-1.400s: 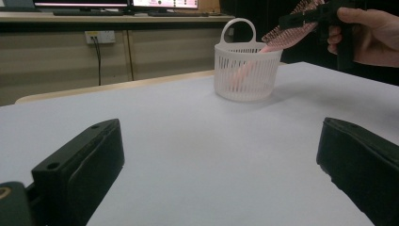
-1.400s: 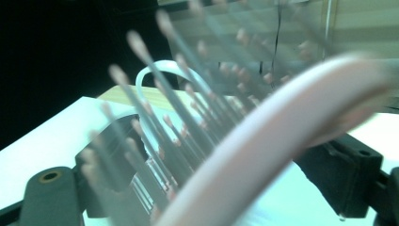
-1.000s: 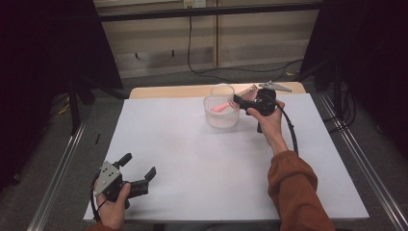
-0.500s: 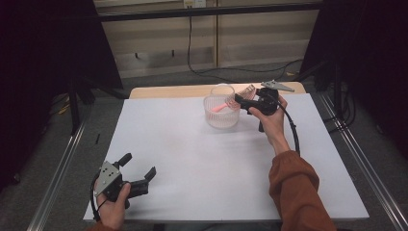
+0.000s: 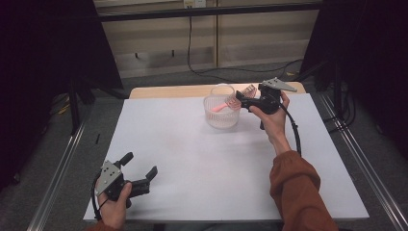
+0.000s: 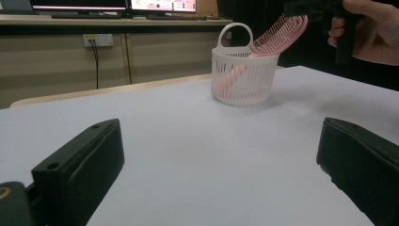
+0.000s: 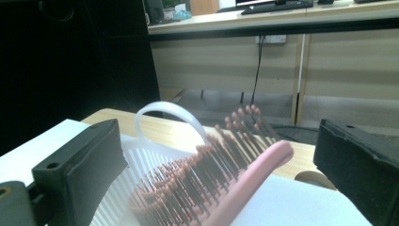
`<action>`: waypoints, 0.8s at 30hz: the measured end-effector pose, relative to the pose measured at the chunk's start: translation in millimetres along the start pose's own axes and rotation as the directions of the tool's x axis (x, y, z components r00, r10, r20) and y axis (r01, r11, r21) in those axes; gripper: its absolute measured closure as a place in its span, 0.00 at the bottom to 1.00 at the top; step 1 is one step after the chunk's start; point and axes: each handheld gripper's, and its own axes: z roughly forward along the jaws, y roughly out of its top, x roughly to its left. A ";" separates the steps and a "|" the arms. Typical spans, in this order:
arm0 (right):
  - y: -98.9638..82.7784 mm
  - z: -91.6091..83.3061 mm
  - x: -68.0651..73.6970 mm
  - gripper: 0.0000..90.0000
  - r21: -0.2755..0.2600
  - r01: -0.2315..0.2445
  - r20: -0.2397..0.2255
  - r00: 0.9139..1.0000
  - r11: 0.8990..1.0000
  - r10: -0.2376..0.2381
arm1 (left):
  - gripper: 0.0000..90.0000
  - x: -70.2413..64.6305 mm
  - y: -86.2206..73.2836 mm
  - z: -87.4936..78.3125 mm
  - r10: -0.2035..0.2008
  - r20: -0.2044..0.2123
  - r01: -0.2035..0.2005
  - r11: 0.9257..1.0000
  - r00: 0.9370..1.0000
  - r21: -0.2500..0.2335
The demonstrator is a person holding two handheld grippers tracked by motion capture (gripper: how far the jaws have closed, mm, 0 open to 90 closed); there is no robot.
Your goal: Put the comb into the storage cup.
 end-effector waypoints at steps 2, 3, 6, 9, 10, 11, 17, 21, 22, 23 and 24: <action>1.5 -1.9 0.1 0.01 -0.002 -0.004 -0.002 1.000 1.000 0.004 | 0.02 0.1 0.1 0.0 -0.004 -0.001 0.004 1.000 1.000 -0.003; 2.3 -3.1 0.6 0.01 -0.002 0.003 0.000 1.000 1.000 -0.003 | 0.02 0.4 0.1 -0.4 -0.004 -0.005 0.004 1.000 1.000 -0.003; 4.7 -6.9 3.8 0.00 0.000 0.005 -0.005 1.000 1.000 -0.005 | 0.02 1.1 0.0 -0.9 -0.013 -0.008 0.013 1.000 1.000 -0.011; 7.0 -10.1 5.9 0.01 -0.006 0.017 -0.008 1.000 1.000 -0.017 | 0.02 1.7 0.0 -1.7 -0.011 -0.012 0.011 1.000 1.000 -0.013; 8.1 -11.3 6.3 0.00 -0.007 0.018 -0.005 1.000 1.000 -0.018 | 0.02 1.8 0.1 -1.6 -0.013 -0.011 0.013 1.000 1.000 -0.014; 9.3 -12.9 6.4 0.01 -0.012 0.018 -0.003 1.000 1.000 -0.018 | 0.02 1.9 0.2 -1.5 -0.011 -0.012 0.011 1.000 1.000 -0.014; 10.8 -19.3 4.7 0.01 -0.011 0.017 0.007 1.000 1.000 -0.017 | 0.02 1.4 -0.2 -0.1 -0.008 -0.014 0.008 1.000 1.000 -0.011; 12.3 -24.7 5.4 0.01 -0.021 0.024 0.003 1.000 0.999 -0.024 | 0.02 1.8 -0.6 -0.6 -0.009 -0.020 0.009 1.000 1.000 -0.009; 12.5 -25.7 6.0 0.01 -0.020 0.027 0.006 1.000 0.999 -0.027 | 0.02 1.6 -0.6 -0.5 -0.014 -0.023 0.014 1.000 1.000 -0.014; 12.6 -26.5 6.4 0.01 -0.019 0.031 0.007 0.999 0.999 -0.031 | 0.02 1.8 -0.5 -0.7 -0.009 -0.023 0.009 1.000 1.000 -0.012; 12.5 -27.7 6.8 0.01 -0.019 0.040 0.010 0.999 0.999 -0.040 | 0.02 1.6 -0.6 -0.6 -0.011 -0.023 0.010 1.000 1.000 -0.014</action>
